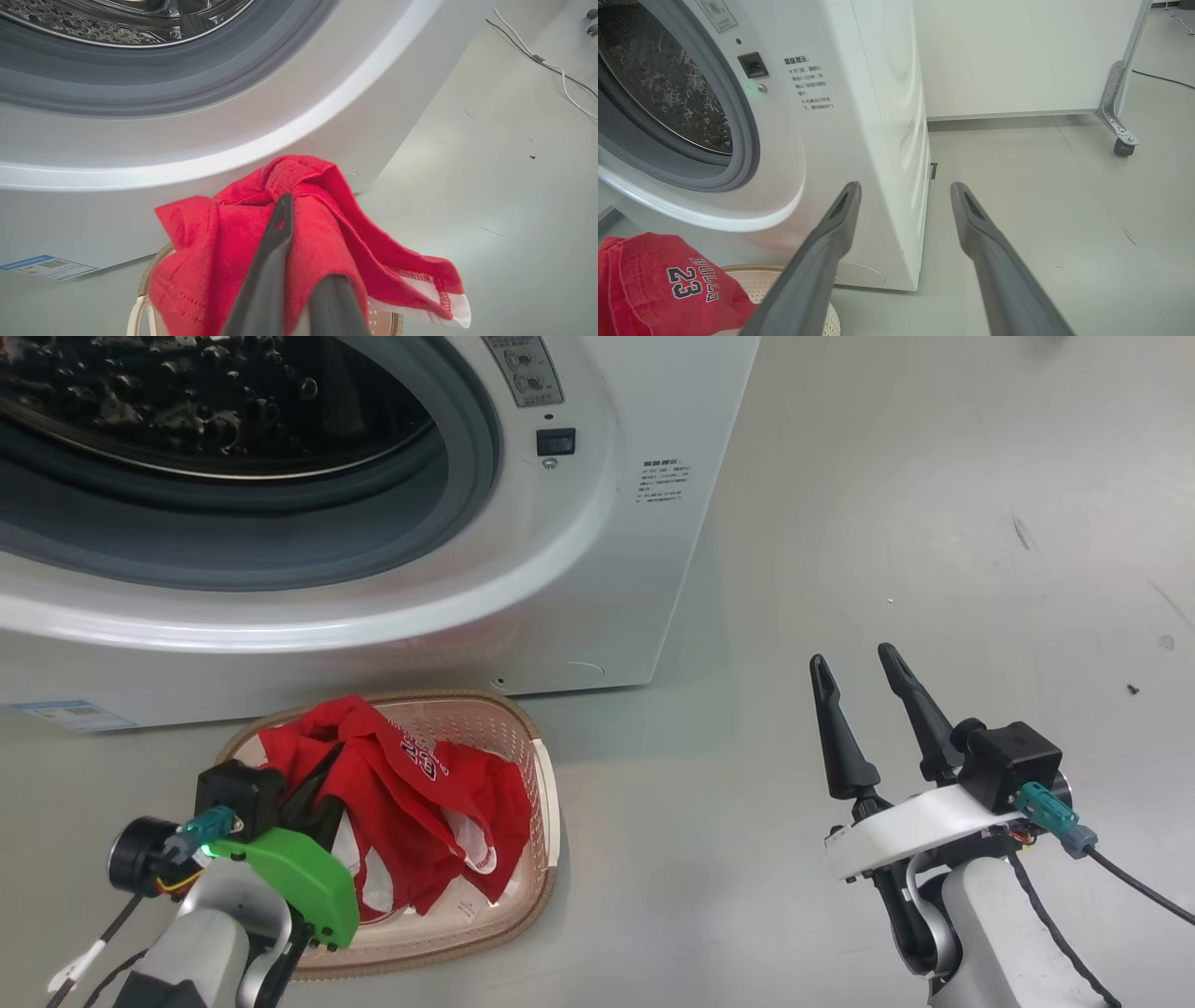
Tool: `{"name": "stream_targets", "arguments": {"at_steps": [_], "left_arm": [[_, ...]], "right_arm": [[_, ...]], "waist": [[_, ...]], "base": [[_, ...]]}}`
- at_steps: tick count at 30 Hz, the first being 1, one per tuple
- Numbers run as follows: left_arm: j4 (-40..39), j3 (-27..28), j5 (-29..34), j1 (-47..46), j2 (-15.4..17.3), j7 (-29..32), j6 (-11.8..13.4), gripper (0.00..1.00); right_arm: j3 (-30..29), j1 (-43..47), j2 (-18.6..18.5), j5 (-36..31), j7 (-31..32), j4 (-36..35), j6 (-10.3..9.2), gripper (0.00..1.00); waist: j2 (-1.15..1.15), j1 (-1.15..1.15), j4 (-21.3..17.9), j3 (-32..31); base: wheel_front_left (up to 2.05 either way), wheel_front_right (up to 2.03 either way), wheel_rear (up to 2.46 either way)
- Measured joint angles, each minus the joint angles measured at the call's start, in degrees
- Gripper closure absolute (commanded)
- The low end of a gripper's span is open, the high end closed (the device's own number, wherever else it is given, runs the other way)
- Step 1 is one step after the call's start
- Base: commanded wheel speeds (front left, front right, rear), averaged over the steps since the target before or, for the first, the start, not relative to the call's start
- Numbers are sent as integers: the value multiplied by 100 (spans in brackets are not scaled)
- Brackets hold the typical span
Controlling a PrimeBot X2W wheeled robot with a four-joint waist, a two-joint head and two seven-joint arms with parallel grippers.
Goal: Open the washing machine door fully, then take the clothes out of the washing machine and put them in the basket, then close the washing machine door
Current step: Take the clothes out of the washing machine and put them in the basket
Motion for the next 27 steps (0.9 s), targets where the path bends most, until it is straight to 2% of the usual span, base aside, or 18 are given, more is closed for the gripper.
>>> {"name": "stream_targets", "arguments": {"at_steps": [13,20,27], "left_arm": [[250,-508,163,-711,167,300,0,100],[789,-478,162,-842,214,432,0,100],[1371,-214,3,-1010,249,474,-25,100]], "right_arm": [[-54,-283,2,0,0,-123,0,0],[-96,-386,4,-2,0,-160,0,0],[-238,-397,-8,-68,0,-164,0,0]], "waist": [[0,0,-271,719],[0,0,-398,1016],[0,0,-448,1243]], "base": [[0,0,0],[0,0,0],[0,0,0]]}}
